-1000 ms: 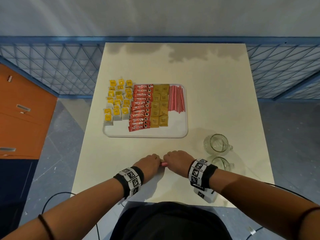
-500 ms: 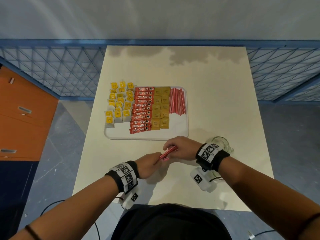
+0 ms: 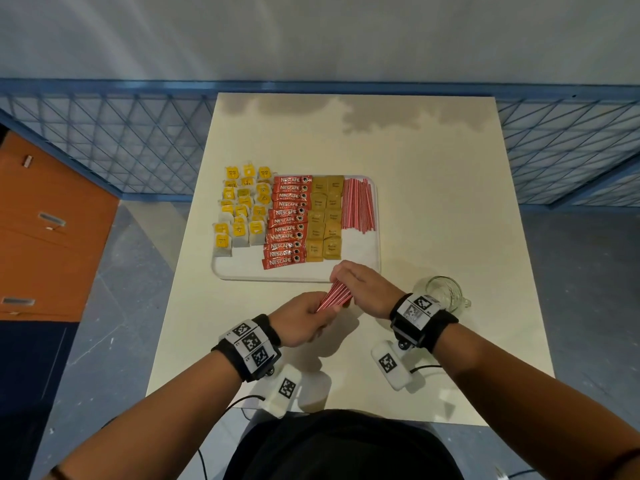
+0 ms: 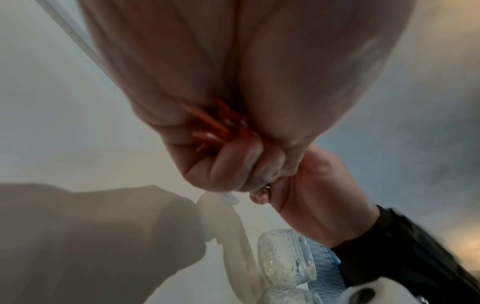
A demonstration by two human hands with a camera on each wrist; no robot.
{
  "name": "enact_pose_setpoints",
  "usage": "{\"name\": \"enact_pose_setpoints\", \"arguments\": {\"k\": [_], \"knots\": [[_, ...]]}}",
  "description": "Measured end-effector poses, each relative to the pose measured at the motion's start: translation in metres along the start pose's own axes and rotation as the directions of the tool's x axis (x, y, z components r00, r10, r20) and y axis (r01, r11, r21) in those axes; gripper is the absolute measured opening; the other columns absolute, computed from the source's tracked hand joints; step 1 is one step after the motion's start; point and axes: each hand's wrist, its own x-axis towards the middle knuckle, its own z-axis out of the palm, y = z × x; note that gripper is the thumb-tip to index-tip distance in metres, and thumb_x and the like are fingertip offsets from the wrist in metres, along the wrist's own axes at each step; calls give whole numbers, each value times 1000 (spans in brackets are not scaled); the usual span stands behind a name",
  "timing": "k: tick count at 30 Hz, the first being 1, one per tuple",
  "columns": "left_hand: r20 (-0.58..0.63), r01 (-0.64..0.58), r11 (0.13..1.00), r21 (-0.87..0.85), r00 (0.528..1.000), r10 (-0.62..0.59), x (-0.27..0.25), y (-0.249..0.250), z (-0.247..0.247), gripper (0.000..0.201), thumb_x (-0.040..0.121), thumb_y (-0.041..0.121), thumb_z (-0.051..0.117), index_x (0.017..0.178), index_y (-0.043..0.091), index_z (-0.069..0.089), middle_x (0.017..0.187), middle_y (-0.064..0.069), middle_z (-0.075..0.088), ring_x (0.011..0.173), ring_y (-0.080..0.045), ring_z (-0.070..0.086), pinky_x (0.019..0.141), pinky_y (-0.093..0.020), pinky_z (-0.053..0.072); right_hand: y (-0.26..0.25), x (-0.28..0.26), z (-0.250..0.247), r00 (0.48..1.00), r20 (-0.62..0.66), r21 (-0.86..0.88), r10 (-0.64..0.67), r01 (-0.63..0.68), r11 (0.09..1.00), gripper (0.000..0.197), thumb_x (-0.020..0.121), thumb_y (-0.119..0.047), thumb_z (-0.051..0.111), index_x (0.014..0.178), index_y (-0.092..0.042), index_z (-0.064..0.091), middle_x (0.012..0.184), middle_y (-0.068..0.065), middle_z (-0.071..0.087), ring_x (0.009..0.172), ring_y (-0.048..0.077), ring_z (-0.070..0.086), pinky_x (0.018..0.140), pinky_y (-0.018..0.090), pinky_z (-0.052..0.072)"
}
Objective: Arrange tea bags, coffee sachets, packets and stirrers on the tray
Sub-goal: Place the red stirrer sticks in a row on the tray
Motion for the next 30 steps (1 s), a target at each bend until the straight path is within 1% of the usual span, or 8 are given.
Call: {"name": "enact_pose_setpoints", "arguments": {"k": [5, 9, 12, 17, 21, 26, 28, 30], "knots": [[-30, 6, 1000, 15, 1000, -5, 1, 7, 1, 30, 101, 36, 58, 79, 16, 57, 65, -5, 53, 53, -20, 47, 52, -29, 41, 3, -4, 9, 991, -123, -174, -50, 29, 984, 50, 101, -58, 51, 75, -16, 62, 68, 1, 65, 62, 17, 57, 67, 39, 49], [-60, 8, 1000, 11, 998, -7, 3, 12, 3, 24, 95, 31, 70, 79, 14, 65, 60, 0, 58, 52, -17, 52, 51, -26, 44, 3, -1, 9, 971, -229, -147, -69, 36, 989, 47, 97, -45, 66, 66, -11, 63, 61, 5, 62, 54, 10, 52, 56, 23, 40], [-78, -10, 1000, 10, 997, 11, 2, 16, 2, 24, 95, 32, 70, 82, 12, 66, 61, -3, 63, 48, -11, 55, 50, -21, 45, 0, 1, 6, 967, -248, -93, -57, 35, 995, 41, 97, -34, 67, 67, -7, 65, 62, 8, 64, 52, 8, 51, 56, 23, 41], [-139, 42, 902, -430, 984, -112, 1, 17, -7, 61, 94, 58, 51, 106, 1, 70, 85, -14, 67, 56, -16, 56, 51, -25, 45, -3, 3, -12, 925, -379, -46, -32, 15, 999, 41, 98, -33, 65, 65, -8, 61, 59, 2, 56, 54, 13, 48, 59, 31, 42], [-268, 19, 747, -665, 927, -262, 6, 19, -11, 85, 99, 70, 22, 111, 1, 71, 83, -14, 72, 49, -15, 47, 41, -22, 31, -8, 5, -15, 862, -506, 1, -34, 40, 999, 42, 98, -38, 66, 66, -10, 61, 57, -4, 52, 53, 12, 45, 55, 25, 39], [-621, -75, 905, -420, 750, -226, 18, 30, 1, 88, 101, 68, 13, 76, 9, 73, 62, -17, 65, 41, -15, 46, 48, -25, 35, -18, 5, 6, 826, -560, 16, -55, 78, 997, 45, 100, -39, 63, 67, -9, 61, 56, -2, 53, 51, 10, 43, 53, 27, 39], [-670, -58, 966, -251, 731, -130, 19, 30, -1, 91, 102, 65, 8, 66, 14, 75, 61, -13, 69, 44, -13, 53, 55, -28, 39, -19, 6, 10, 816, -577, 41, -39, 77, 996, 46, 101, -37, 63, 67, -7, 61, 55, -3, 53, 50, 9, 43, 52, 24, 38], [-637, -35, 999, -37, 770, 3, 15, 30, -3, 88, 105, 59, 11, 62, 12, 73, 61, -6, 70, 49, -10, 57, 60, -27, 41, -21, 7, 7, 827, -563, 60, -8, 50, 997, 44, 100, -36, 63, 67, -6, 60, 56, -4, 53, 50, 9, 44, 53, 24, 39]]}}
